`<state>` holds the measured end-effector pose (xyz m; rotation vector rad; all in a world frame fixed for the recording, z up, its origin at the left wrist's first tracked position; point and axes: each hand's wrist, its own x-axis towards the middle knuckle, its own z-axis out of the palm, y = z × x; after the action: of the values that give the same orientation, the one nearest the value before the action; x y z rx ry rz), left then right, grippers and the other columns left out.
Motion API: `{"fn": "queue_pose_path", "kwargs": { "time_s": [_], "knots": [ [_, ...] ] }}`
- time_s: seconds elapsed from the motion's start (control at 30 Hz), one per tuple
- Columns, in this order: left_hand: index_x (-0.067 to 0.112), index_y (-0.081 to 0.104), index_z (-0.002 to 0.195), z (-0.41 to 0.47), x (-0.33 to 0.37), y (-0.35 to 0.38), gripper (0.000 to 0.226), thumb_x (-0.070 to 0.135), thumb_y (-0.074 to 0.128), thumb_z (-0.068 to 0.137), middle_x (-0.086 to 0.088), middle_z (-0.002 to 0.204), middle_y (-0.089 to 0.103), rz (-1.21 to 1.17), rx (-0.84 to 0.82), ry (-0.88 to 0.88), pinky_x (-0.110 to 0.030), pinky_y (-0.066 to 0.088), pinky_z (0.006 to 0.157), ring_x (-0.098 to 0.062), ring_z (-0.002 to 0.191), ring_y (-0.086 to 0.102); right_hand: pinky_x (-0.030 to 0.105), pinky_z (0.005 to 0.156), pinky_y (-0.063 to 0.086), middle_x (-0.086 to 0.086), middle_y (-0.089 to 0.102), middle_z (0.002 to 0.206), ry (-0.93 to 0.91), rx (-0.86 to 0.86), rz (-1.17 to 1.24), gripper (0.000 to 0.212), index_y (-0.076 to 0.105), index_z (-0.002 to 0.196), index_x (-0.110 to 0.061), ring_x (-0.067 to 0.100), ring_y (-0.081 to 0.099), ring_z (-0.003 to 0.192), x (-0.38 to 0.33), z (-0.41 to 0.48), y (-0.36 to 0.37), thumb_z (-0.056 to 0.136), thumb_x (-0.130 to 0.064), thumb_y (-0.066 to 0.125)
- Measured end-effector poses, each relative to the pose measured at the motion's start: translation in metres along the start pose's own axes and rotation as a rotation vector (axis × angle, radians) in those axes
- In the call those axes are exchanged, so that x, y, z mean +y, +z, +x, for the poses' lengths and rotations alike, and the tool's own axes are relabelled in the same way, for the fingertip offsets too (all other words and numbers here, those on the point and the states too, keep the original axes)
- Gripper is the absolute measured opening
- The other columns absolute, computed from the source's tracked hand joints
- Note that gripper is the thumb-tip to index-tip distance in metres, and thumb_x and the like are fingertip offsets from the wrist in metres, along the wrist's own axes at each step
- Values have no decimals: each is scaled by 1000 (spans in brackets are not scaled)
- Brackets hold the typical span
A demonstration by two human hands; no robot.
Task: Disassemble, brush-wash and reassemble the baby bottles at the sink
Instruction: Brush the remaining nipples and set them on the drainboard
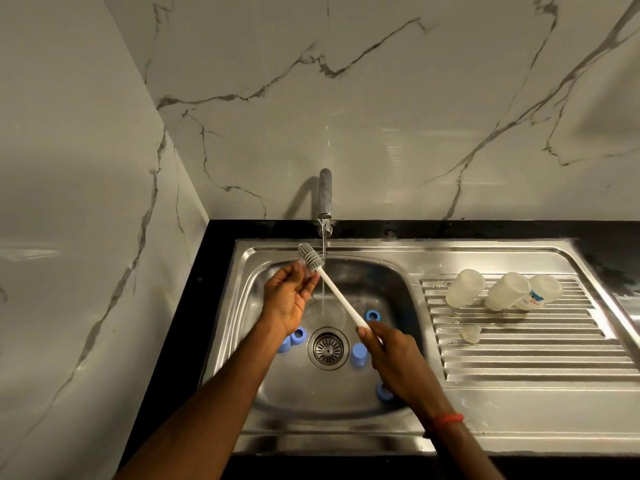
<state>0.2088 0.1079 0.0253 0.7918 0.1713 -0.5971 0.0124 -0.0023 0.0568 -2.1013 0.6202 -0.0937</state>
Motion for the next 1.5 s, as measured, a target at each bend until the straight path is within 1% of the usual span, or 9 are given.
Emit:
{"fn": "queue_pose_path", "kwargs": {
  "time_s": [0.23, 0.4, 0.7, 0.8, 0.93, 1.07, 1.27, 1.4, 1.5],
  "knots": [
    [19, 73, 85, 2, 4, -12, 19, 0, 74, 83, -11, 100, 75, 262, 72, 128, -18, 48, 62, -18, 94, 69, 19, 51, 42, -4, 57, 59, 89, 72, 29, 32, 63, 91, -26, 1, 55, 54, 17, -6, -3, 99, -50, 43],
    [8, 71, 80, 3, -6, -14, 20, -11, 73, 78, -11, 77, 71, 273, 191, 129, -19, 50, 58, -20, 72, 59, 40, 61, 48, 2, 65, 73, -46, 63, -277, 35, 62, 105, -21, 20, 63, 66, 11, -11, 1, 101, -48, 39],
    [5, 72, 93, -5, -12, 3, 18, -8, 75, 81, -8, 88, 76, 490, 264, 347, -26, 59, 78, -19, 83, 73, 28, 56, 30, 2, 62, 83, -80, 112, -527, 33, 52, 123, -23, 26, 62, 74, -19, -19, 0, 106, -43, 31],
    [0, 73, 96, 0, -6, 2, 16, -9, 72, 83, -7, 85, 74, 487, 359, 358, -22, 58, 70, -20, 80, 70, 25, 52, 29, -3, 53, 79, -67, 25, -516, 34, 53, 125, -27, 21, 59, 74, -19, -32, -1, 106, -42, 29],
    [8, 74, 93, -8, -15, 2, 14, -3, 74, 84, -6, 83, 75, 553, 340, 366, -19, 57, 65, -15, 74, 72, 30, 61, 32, 5, 66, 88, -57, 70, -499, 32, 54, 118, -23, 27, 63, 81, -20, -16, 1, 106, -42, 31],
    [3, 73, 99, -7, -12, 3, 16, -3, 75, 84, -8, 85, 76, 501, 362, 341, -20, 57, 64, -20, 78, 74, 34, 60, 41, 0, 63, 81, -64, 74, -460, 34, 53, 111, -21, 22, 58, 69, -13, -5, 13, 106, -45, 30],
    [0, 70, 91, 2, 0, -2, 13, -12, 67, 86, -22, 96, 72, 252, 483, 207, -28, 62, 63, -29, 81, 73, 20, 49, 30, -6, 54, 78, -48, 18, -466, 34, 52, 114, -23, 8, 42, 56, -9, -20, 15, 106, -47, 28],
    [-3, 67, 90, -12, -12, 9, 11, -13, 66, 86, -20, 84, 74, 200, 384, 169, -26, 62, 65, -27, 74, 75, 43, 61, 52, -1, 61, 74, -53, 109, -415, 33, 51, 104, -21, 21, 59, 63, -15, 0, 13, 104, -45, 29],
    [-3, 67, 87, -10, -4, 14, 13, -15, 69, 83, -19, 83, 73, 98, 420, 150, -28, 62, 65, -24, 68, 74, 37, 60, 48, -3, 57, 74, -50, 96, -424, 32, 51, 106, -20, 19, 58, 63, -14, -5, 14, 105, -44, 30]
  ]
}}
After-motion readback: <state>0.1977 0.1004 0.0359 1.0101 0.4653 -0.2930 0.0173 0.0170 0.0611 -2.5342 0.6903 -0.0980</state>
